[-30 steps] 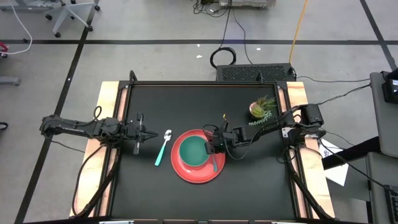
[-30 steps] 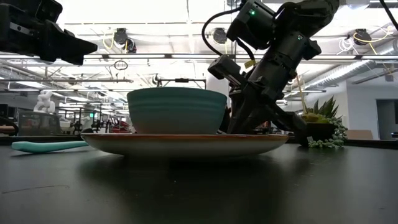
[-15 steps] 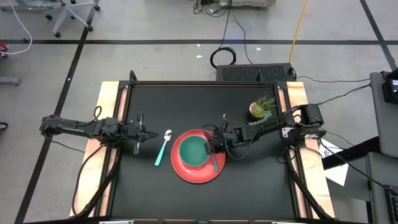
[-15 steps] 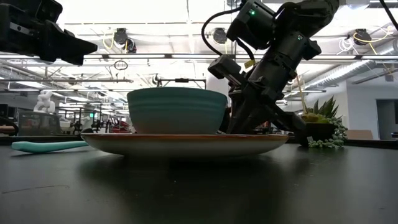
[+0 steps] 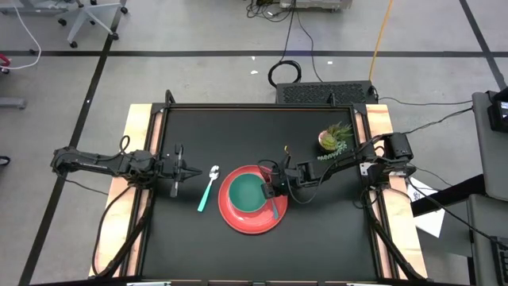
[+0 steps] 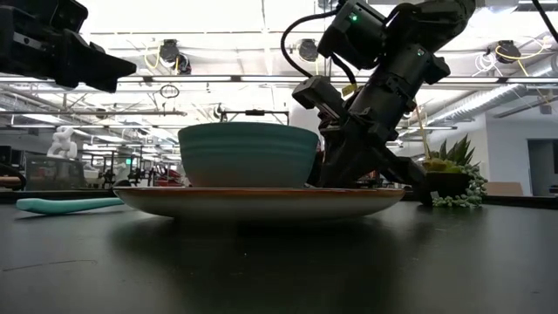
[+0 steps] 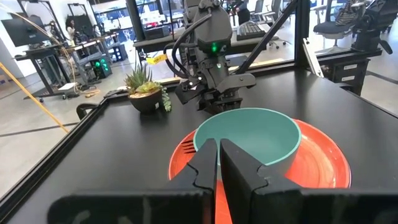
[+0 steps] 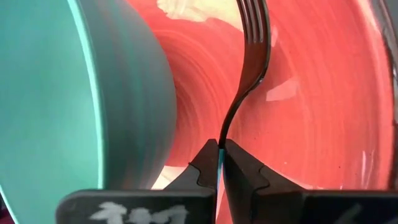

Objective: Set table place
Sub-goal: Put the blue fork on the orange plate to the right of the green bowl

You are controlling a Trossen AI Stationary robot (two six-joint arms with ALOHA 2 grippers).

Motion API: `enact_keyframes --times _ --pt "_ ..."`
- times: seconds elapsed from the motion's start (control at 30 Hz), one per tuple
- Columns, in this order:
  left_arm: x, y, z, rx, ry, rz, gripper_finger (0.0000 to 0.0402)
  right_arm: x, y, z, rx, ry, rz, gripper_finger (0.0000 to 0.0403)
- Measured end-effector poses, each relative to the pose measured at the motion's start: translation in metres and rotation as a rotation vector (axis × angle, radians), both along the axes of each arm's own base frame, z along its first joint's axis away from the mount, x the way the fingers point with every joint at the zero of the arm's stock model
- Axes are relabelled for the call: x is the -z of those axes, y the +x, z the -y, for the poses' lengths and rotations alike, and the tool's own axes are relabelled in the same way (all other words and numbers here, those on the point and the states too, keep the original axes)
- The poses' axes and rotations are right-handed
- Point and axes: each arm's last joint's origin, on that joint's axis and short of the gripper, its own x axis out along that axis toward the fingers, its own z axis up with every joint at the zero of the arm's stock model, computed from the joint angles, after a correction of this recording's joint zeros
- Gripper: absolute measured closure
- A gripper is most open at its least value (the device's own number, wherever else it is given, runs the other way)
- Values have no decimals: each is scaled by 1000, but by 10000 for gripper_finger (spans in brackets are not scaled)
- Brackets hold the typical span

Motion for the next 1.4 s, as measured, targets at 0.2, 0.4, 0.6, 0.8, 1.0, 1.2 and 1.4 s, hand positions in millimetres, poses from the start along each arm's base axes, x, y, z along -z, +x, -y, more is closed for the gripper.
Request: enact_keyframes --times 0.2,0.4,0.6,0.8,1.0,1.2,1.4 --pt "0 0 0 0 0 0 376 0 0 0 10 5 -7 399" --pt "0 0 0 0 0 0 376 0 0 0 12 6 -7 399" --pt "0 0 0 0 1 0 376 0 -1 0 12 6 -8 399" --pt "0 0 0 0 1 -1 376 1 -1 0 11 5 -8 399" --pt "0 0 0 0 1 -1 376 1 -1 0 10 4 -9 398" --pt "0 0 0 0 1 -1 376 2 -3 0 10 2 -32 378" --pt "1 0 0 0 1 -6 376 3 -5 0 19 6 -56 356"
